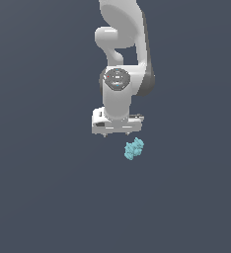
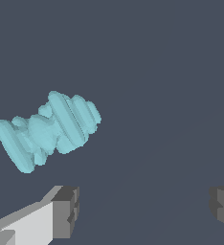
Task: Pick up the object and move it to a goal position.
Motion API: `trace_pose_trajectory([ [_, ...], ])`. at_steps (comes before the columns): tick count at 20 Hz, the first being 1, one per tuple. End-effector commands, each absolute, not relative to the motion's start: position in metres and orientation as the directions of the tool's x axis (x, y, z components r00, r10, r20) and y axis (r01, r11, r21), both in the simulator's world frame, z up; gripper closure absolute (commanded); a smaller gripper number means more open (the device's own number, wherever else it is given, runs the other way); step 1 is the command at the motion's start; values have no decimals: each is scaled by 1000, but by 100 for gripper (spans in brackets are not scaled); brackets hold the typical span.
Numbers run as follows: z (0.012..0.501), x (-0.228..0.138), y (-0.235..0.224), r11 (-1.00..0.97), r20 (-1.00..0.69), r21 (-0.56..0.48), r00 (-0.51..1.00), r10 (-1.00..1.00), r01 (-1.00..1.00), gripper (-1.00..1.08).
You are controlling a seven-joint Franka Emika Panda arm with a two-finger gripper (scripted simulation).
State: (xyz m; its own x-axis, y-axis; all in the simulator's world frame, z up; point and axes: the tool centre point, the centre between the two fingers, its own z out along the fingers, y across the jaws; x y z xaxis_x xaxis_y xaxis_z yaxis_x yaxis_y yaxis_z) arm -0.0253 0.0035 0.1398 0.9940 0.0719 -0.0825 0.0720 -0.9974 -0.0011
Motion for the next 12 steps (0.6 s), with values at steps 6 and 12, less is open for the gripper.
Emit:
trace_pose_trajectory([
  [6,140,-24,5,-999,-81,1,996,49,49,-92],
  [12,139,-23,9,-1000,-76,5,997,-11,-11,-92],
])
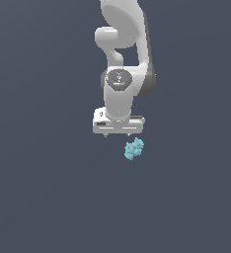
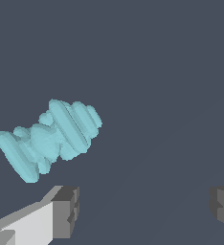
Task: Pick up the object and move it to a goal position.
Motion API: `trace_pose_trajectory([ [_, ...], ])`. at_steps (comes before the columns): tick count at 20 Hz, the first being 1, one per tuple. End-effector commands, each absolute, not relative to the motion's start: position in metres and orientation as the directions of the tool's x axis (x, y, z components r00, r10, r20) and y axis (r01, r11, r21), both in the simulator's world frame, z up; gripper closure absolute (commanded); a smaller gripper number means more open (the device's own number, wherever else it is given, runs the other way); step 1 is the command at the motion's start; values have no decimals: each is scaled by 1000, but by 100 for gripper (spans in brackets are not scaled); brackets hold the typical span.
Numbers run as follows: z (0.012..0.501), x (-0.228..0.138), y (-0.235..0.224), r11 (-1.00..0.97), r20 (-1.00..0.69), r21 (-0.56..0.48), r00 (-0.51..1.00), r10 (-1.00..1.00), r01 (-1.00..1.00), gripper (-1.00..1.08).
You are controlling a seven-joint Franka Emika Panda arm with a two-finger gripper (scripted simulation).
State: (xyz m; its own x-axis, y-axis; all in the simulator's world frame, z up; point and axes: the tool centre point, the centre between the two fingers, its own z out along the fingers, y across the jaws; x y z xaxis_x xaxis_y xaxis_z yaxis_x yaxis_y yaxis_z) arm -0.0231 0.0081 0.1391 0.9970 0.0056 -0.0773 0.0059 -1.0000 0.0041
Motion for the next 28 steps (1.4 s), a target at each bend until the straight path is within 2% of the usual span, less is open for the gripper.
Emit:
trace_pose_trajectory([
  [1,139,-22,10,-1000,-75,6,997,-24,-24,-92],
  [14,135,-15,31,-958,-53,19,956,-288,-287,-92],
  [28,131,-6,57,-809,-24,19,808,-588,-588,-92],
])
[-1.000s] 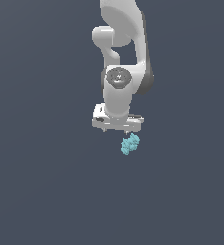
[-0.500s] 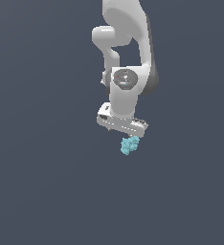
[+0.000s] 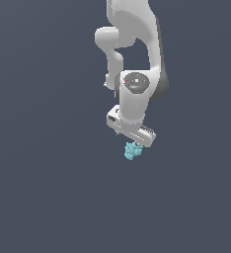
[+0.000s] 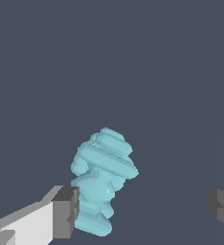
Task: Pick up the object and move it to a goal position.
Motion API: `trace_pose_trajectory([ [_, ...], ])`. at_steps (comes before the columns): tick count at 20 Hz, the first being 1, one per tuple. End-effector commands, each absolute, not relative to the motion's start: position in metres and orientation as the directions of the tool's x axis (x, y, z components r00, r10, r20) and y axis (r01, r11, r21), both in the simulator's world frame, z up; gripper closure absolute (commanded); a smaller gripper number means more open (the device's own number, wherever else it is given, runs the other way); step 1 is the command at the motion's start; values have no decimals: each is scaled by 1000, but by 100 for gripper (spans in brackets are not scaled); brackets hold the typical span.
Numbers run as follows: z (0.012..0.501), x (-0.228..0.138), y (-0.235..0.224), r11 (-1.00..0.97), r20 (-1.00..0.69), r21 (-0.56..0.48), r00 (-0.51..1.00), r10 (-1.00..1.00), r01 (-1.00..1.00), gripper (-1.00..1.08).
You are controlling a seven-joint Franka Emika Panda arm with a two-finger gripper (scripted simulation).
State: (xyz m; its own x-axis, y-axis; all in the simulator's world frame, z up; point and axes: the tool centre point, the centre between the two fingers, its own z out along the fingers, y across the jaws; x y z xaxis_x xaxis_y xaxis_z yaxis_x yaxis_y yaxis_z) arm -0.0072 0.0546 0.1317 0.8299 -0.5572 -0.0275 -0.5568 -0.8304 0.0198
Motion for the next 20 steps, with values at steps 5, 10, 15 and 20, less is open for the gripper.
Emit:
trace_pose_trajectory([
  [5,130,-3,67,-732,-15,15,732,-681,-681,-92],
  [10,129,-1,76,-652,-8,10,651,-759,-759,-92],
  [15,128,1,83,-586,-3,5,586,-810,-810,-92],
  [20,128,2,87,-543,-1,2,543,-839,-839,-92],
])
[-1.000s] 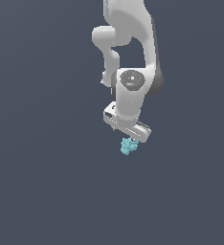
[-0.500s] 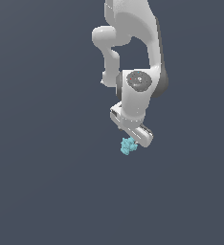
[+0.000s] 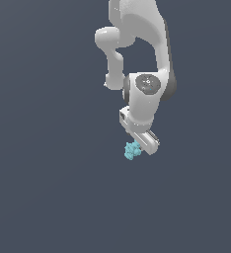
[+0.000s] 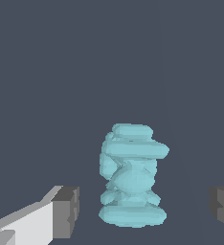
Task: Pick up the object and move it to a goal position.
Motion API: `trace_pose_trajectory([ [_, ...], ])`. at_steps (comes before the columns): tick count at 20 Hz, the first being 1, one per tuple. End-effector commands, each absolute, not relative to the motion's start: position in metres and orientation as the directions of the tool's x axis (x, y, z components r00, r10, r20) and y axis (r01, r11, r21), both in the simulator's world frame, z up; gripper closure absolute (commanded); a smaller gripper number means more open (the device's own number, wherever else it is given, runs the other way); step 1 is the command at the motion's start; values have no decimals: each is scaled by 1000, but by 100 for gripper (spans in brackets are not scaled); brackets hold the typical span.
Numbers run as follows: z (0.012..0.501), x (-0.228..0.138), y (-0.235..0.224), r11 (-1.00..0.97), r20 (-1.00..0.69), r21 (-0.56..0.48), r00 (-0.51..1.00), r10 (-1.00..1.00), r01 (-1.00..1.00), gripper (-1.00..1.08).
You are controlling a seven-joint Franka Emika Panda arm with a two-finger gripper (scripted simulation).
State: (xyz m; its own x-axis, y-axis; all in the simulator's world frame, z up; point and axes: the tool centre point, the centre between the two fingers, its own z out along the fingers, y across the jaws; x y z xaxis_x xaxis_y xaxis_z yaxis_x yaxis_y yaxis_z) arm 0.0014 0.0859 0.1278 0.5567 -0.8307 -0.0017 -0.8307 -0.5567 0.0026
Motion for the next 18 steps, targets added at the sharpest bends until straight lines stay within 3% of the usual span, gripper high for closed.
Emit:
trace_pose_trajectory([
  [1,128,2,88,-538,-1,1,538,-843,-843,-92],
  [10,124,2,89,-528,0,0,528,-849,-849,-92],
  [18,87,1,88,-525,0,0,525,-851,-851,-92],
])
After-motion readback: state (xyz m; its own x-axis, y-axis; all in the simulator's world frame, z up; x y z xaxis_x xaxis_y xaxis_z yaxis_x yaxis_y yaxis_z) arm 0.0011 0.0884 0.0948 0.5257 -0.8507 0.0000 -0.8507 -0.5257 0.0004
